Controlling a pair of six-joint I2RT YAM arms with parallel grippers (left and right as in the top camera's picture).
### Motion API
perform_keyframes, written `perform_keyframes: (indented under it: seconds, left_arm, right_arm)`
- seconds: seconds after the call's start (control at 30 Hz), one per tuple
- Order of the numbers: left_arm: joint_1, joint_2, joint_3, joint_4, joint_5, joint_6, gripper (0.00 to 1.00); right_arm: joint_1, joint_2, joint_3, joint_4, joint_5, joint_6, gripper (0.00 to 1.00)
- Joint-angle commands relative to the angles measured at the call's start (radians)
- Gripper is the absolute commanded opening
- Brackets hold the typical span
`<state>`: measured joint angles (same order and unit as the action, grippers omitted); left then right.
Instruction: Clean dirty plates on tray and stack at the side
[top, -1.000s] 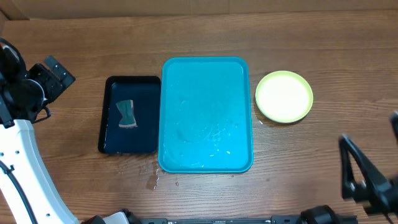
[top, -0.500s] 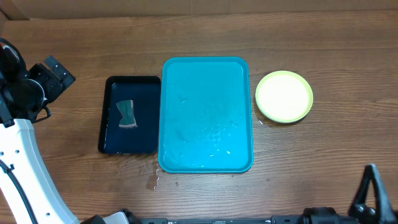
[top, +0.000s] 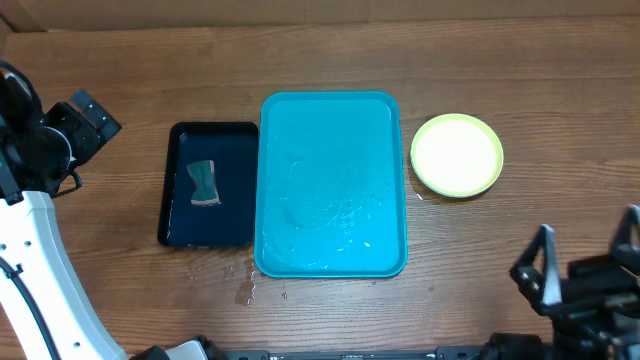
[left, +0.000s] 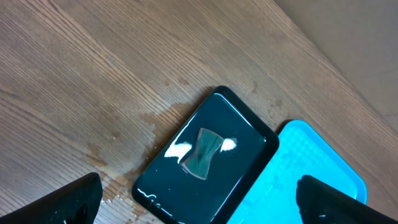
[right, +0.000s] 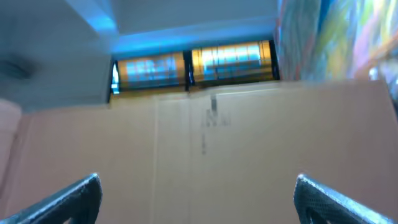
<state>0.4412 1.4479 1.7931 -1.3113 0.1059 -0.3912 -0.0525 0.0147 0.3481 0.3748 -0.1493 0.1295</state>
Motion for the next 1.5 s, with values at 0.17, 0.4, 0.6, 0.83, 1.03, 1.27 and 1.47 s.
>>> perform_keyframes:
  seconds: [0.17,0.4,0.6,0.83,1.03,1.27,1.47]
  left_arm:
    - [0.003,0.003,0.007,0.003,0.01,-0.013,1.0]
    - [0.003,0.003,0.007,0.003,0.01,-0.013,1.0]
    - [0.003,0.003,0.007,0.003,0.01,-0.013,1.0]
    - [0.003,0.003,0.007,0.003,0.01,-0.013,1.0]
    - [0.003,0.003,0.007,0.003,0.01,-0.013,1.0]
    - [0.003,0.003,0.007,0.003,0.01,-0.013,1.0]
    - [0.003,0.003,0.007,0.003,0.01,-0.013,1.0]
  right_arm:
    - [0.075,-0.011,-0.314,0.104,-0.002,0.0,1.0]
    - [0.082,-0.012,-0.341,-0.236,-0.005,-0.008,1.0]
    - [0.093,-0.012,-0.341,-0.448,-0.01,-0.151,1.0]
    - [0.094,-0.012,-0.341,-0.447,-0.011,-0.18,1.0]
    - [0.093,-0.012,-0.341,-0.444,-0.009,-0.179,1.0]
    - [0.089,-0.012,-0.341,-0.444,-0.009,-0.179,1.0]
    - [0.089,-0.012,-0.34,-0.444,-0.01,-0.179,1.0]
